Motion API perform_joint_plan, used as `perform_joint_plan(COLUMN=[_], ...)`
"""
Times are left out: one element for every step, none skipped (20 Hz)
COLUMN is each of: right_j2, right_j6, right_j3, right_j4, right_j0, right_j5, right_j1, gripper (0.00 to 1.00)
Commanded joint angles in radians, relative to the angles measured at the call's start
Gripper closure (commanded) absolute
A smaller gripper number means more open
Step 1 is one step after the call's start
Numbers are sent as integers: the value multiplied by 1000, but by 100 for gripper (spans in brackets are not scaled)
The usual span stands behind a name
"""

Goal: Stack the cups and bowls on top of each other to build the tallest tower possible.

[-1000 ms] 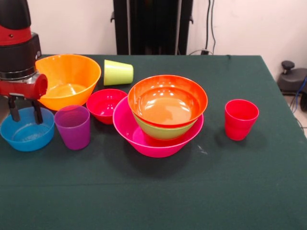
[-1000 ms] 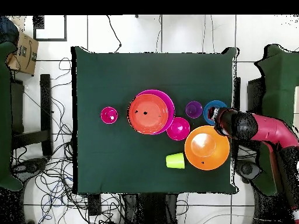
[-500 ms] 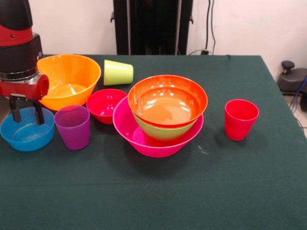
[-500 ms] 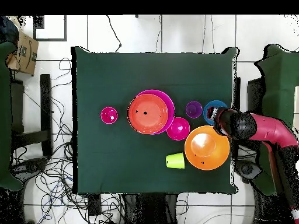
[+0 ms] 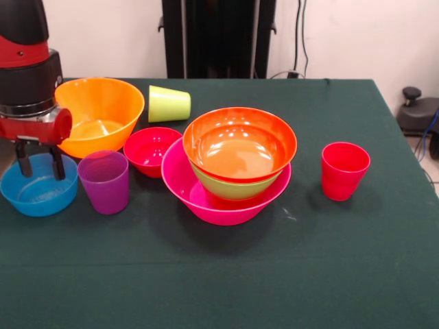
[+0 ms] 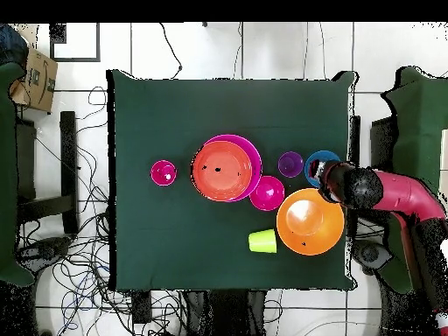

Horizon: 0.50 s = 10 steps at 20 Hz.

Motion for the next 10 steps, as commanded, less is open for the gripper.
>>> perform_joint_plan(right_j2=[-41,-42,-43,-45,-47,-49,-50,-51,-52,-53], right_j6=[-53,-50,-45,-41,-33,-31,-28,-27,-28,-25], right_j3=[49,48,49,49,50,50,50,50,49,47], right_j4=[-43,-43,-44,-45,-46,-46,-46,-46,-46,-49], right_j0=[55,57,60,62,66,67,68,69,69,72], right_j5=[-57,-58,-62,-65,-71,-74,-77,-78,-82,-89], right_j1=[35,36,37,37,39,40,42,43,45,46], gripper=[0,0,0,0,0,0,0,0,0,0])
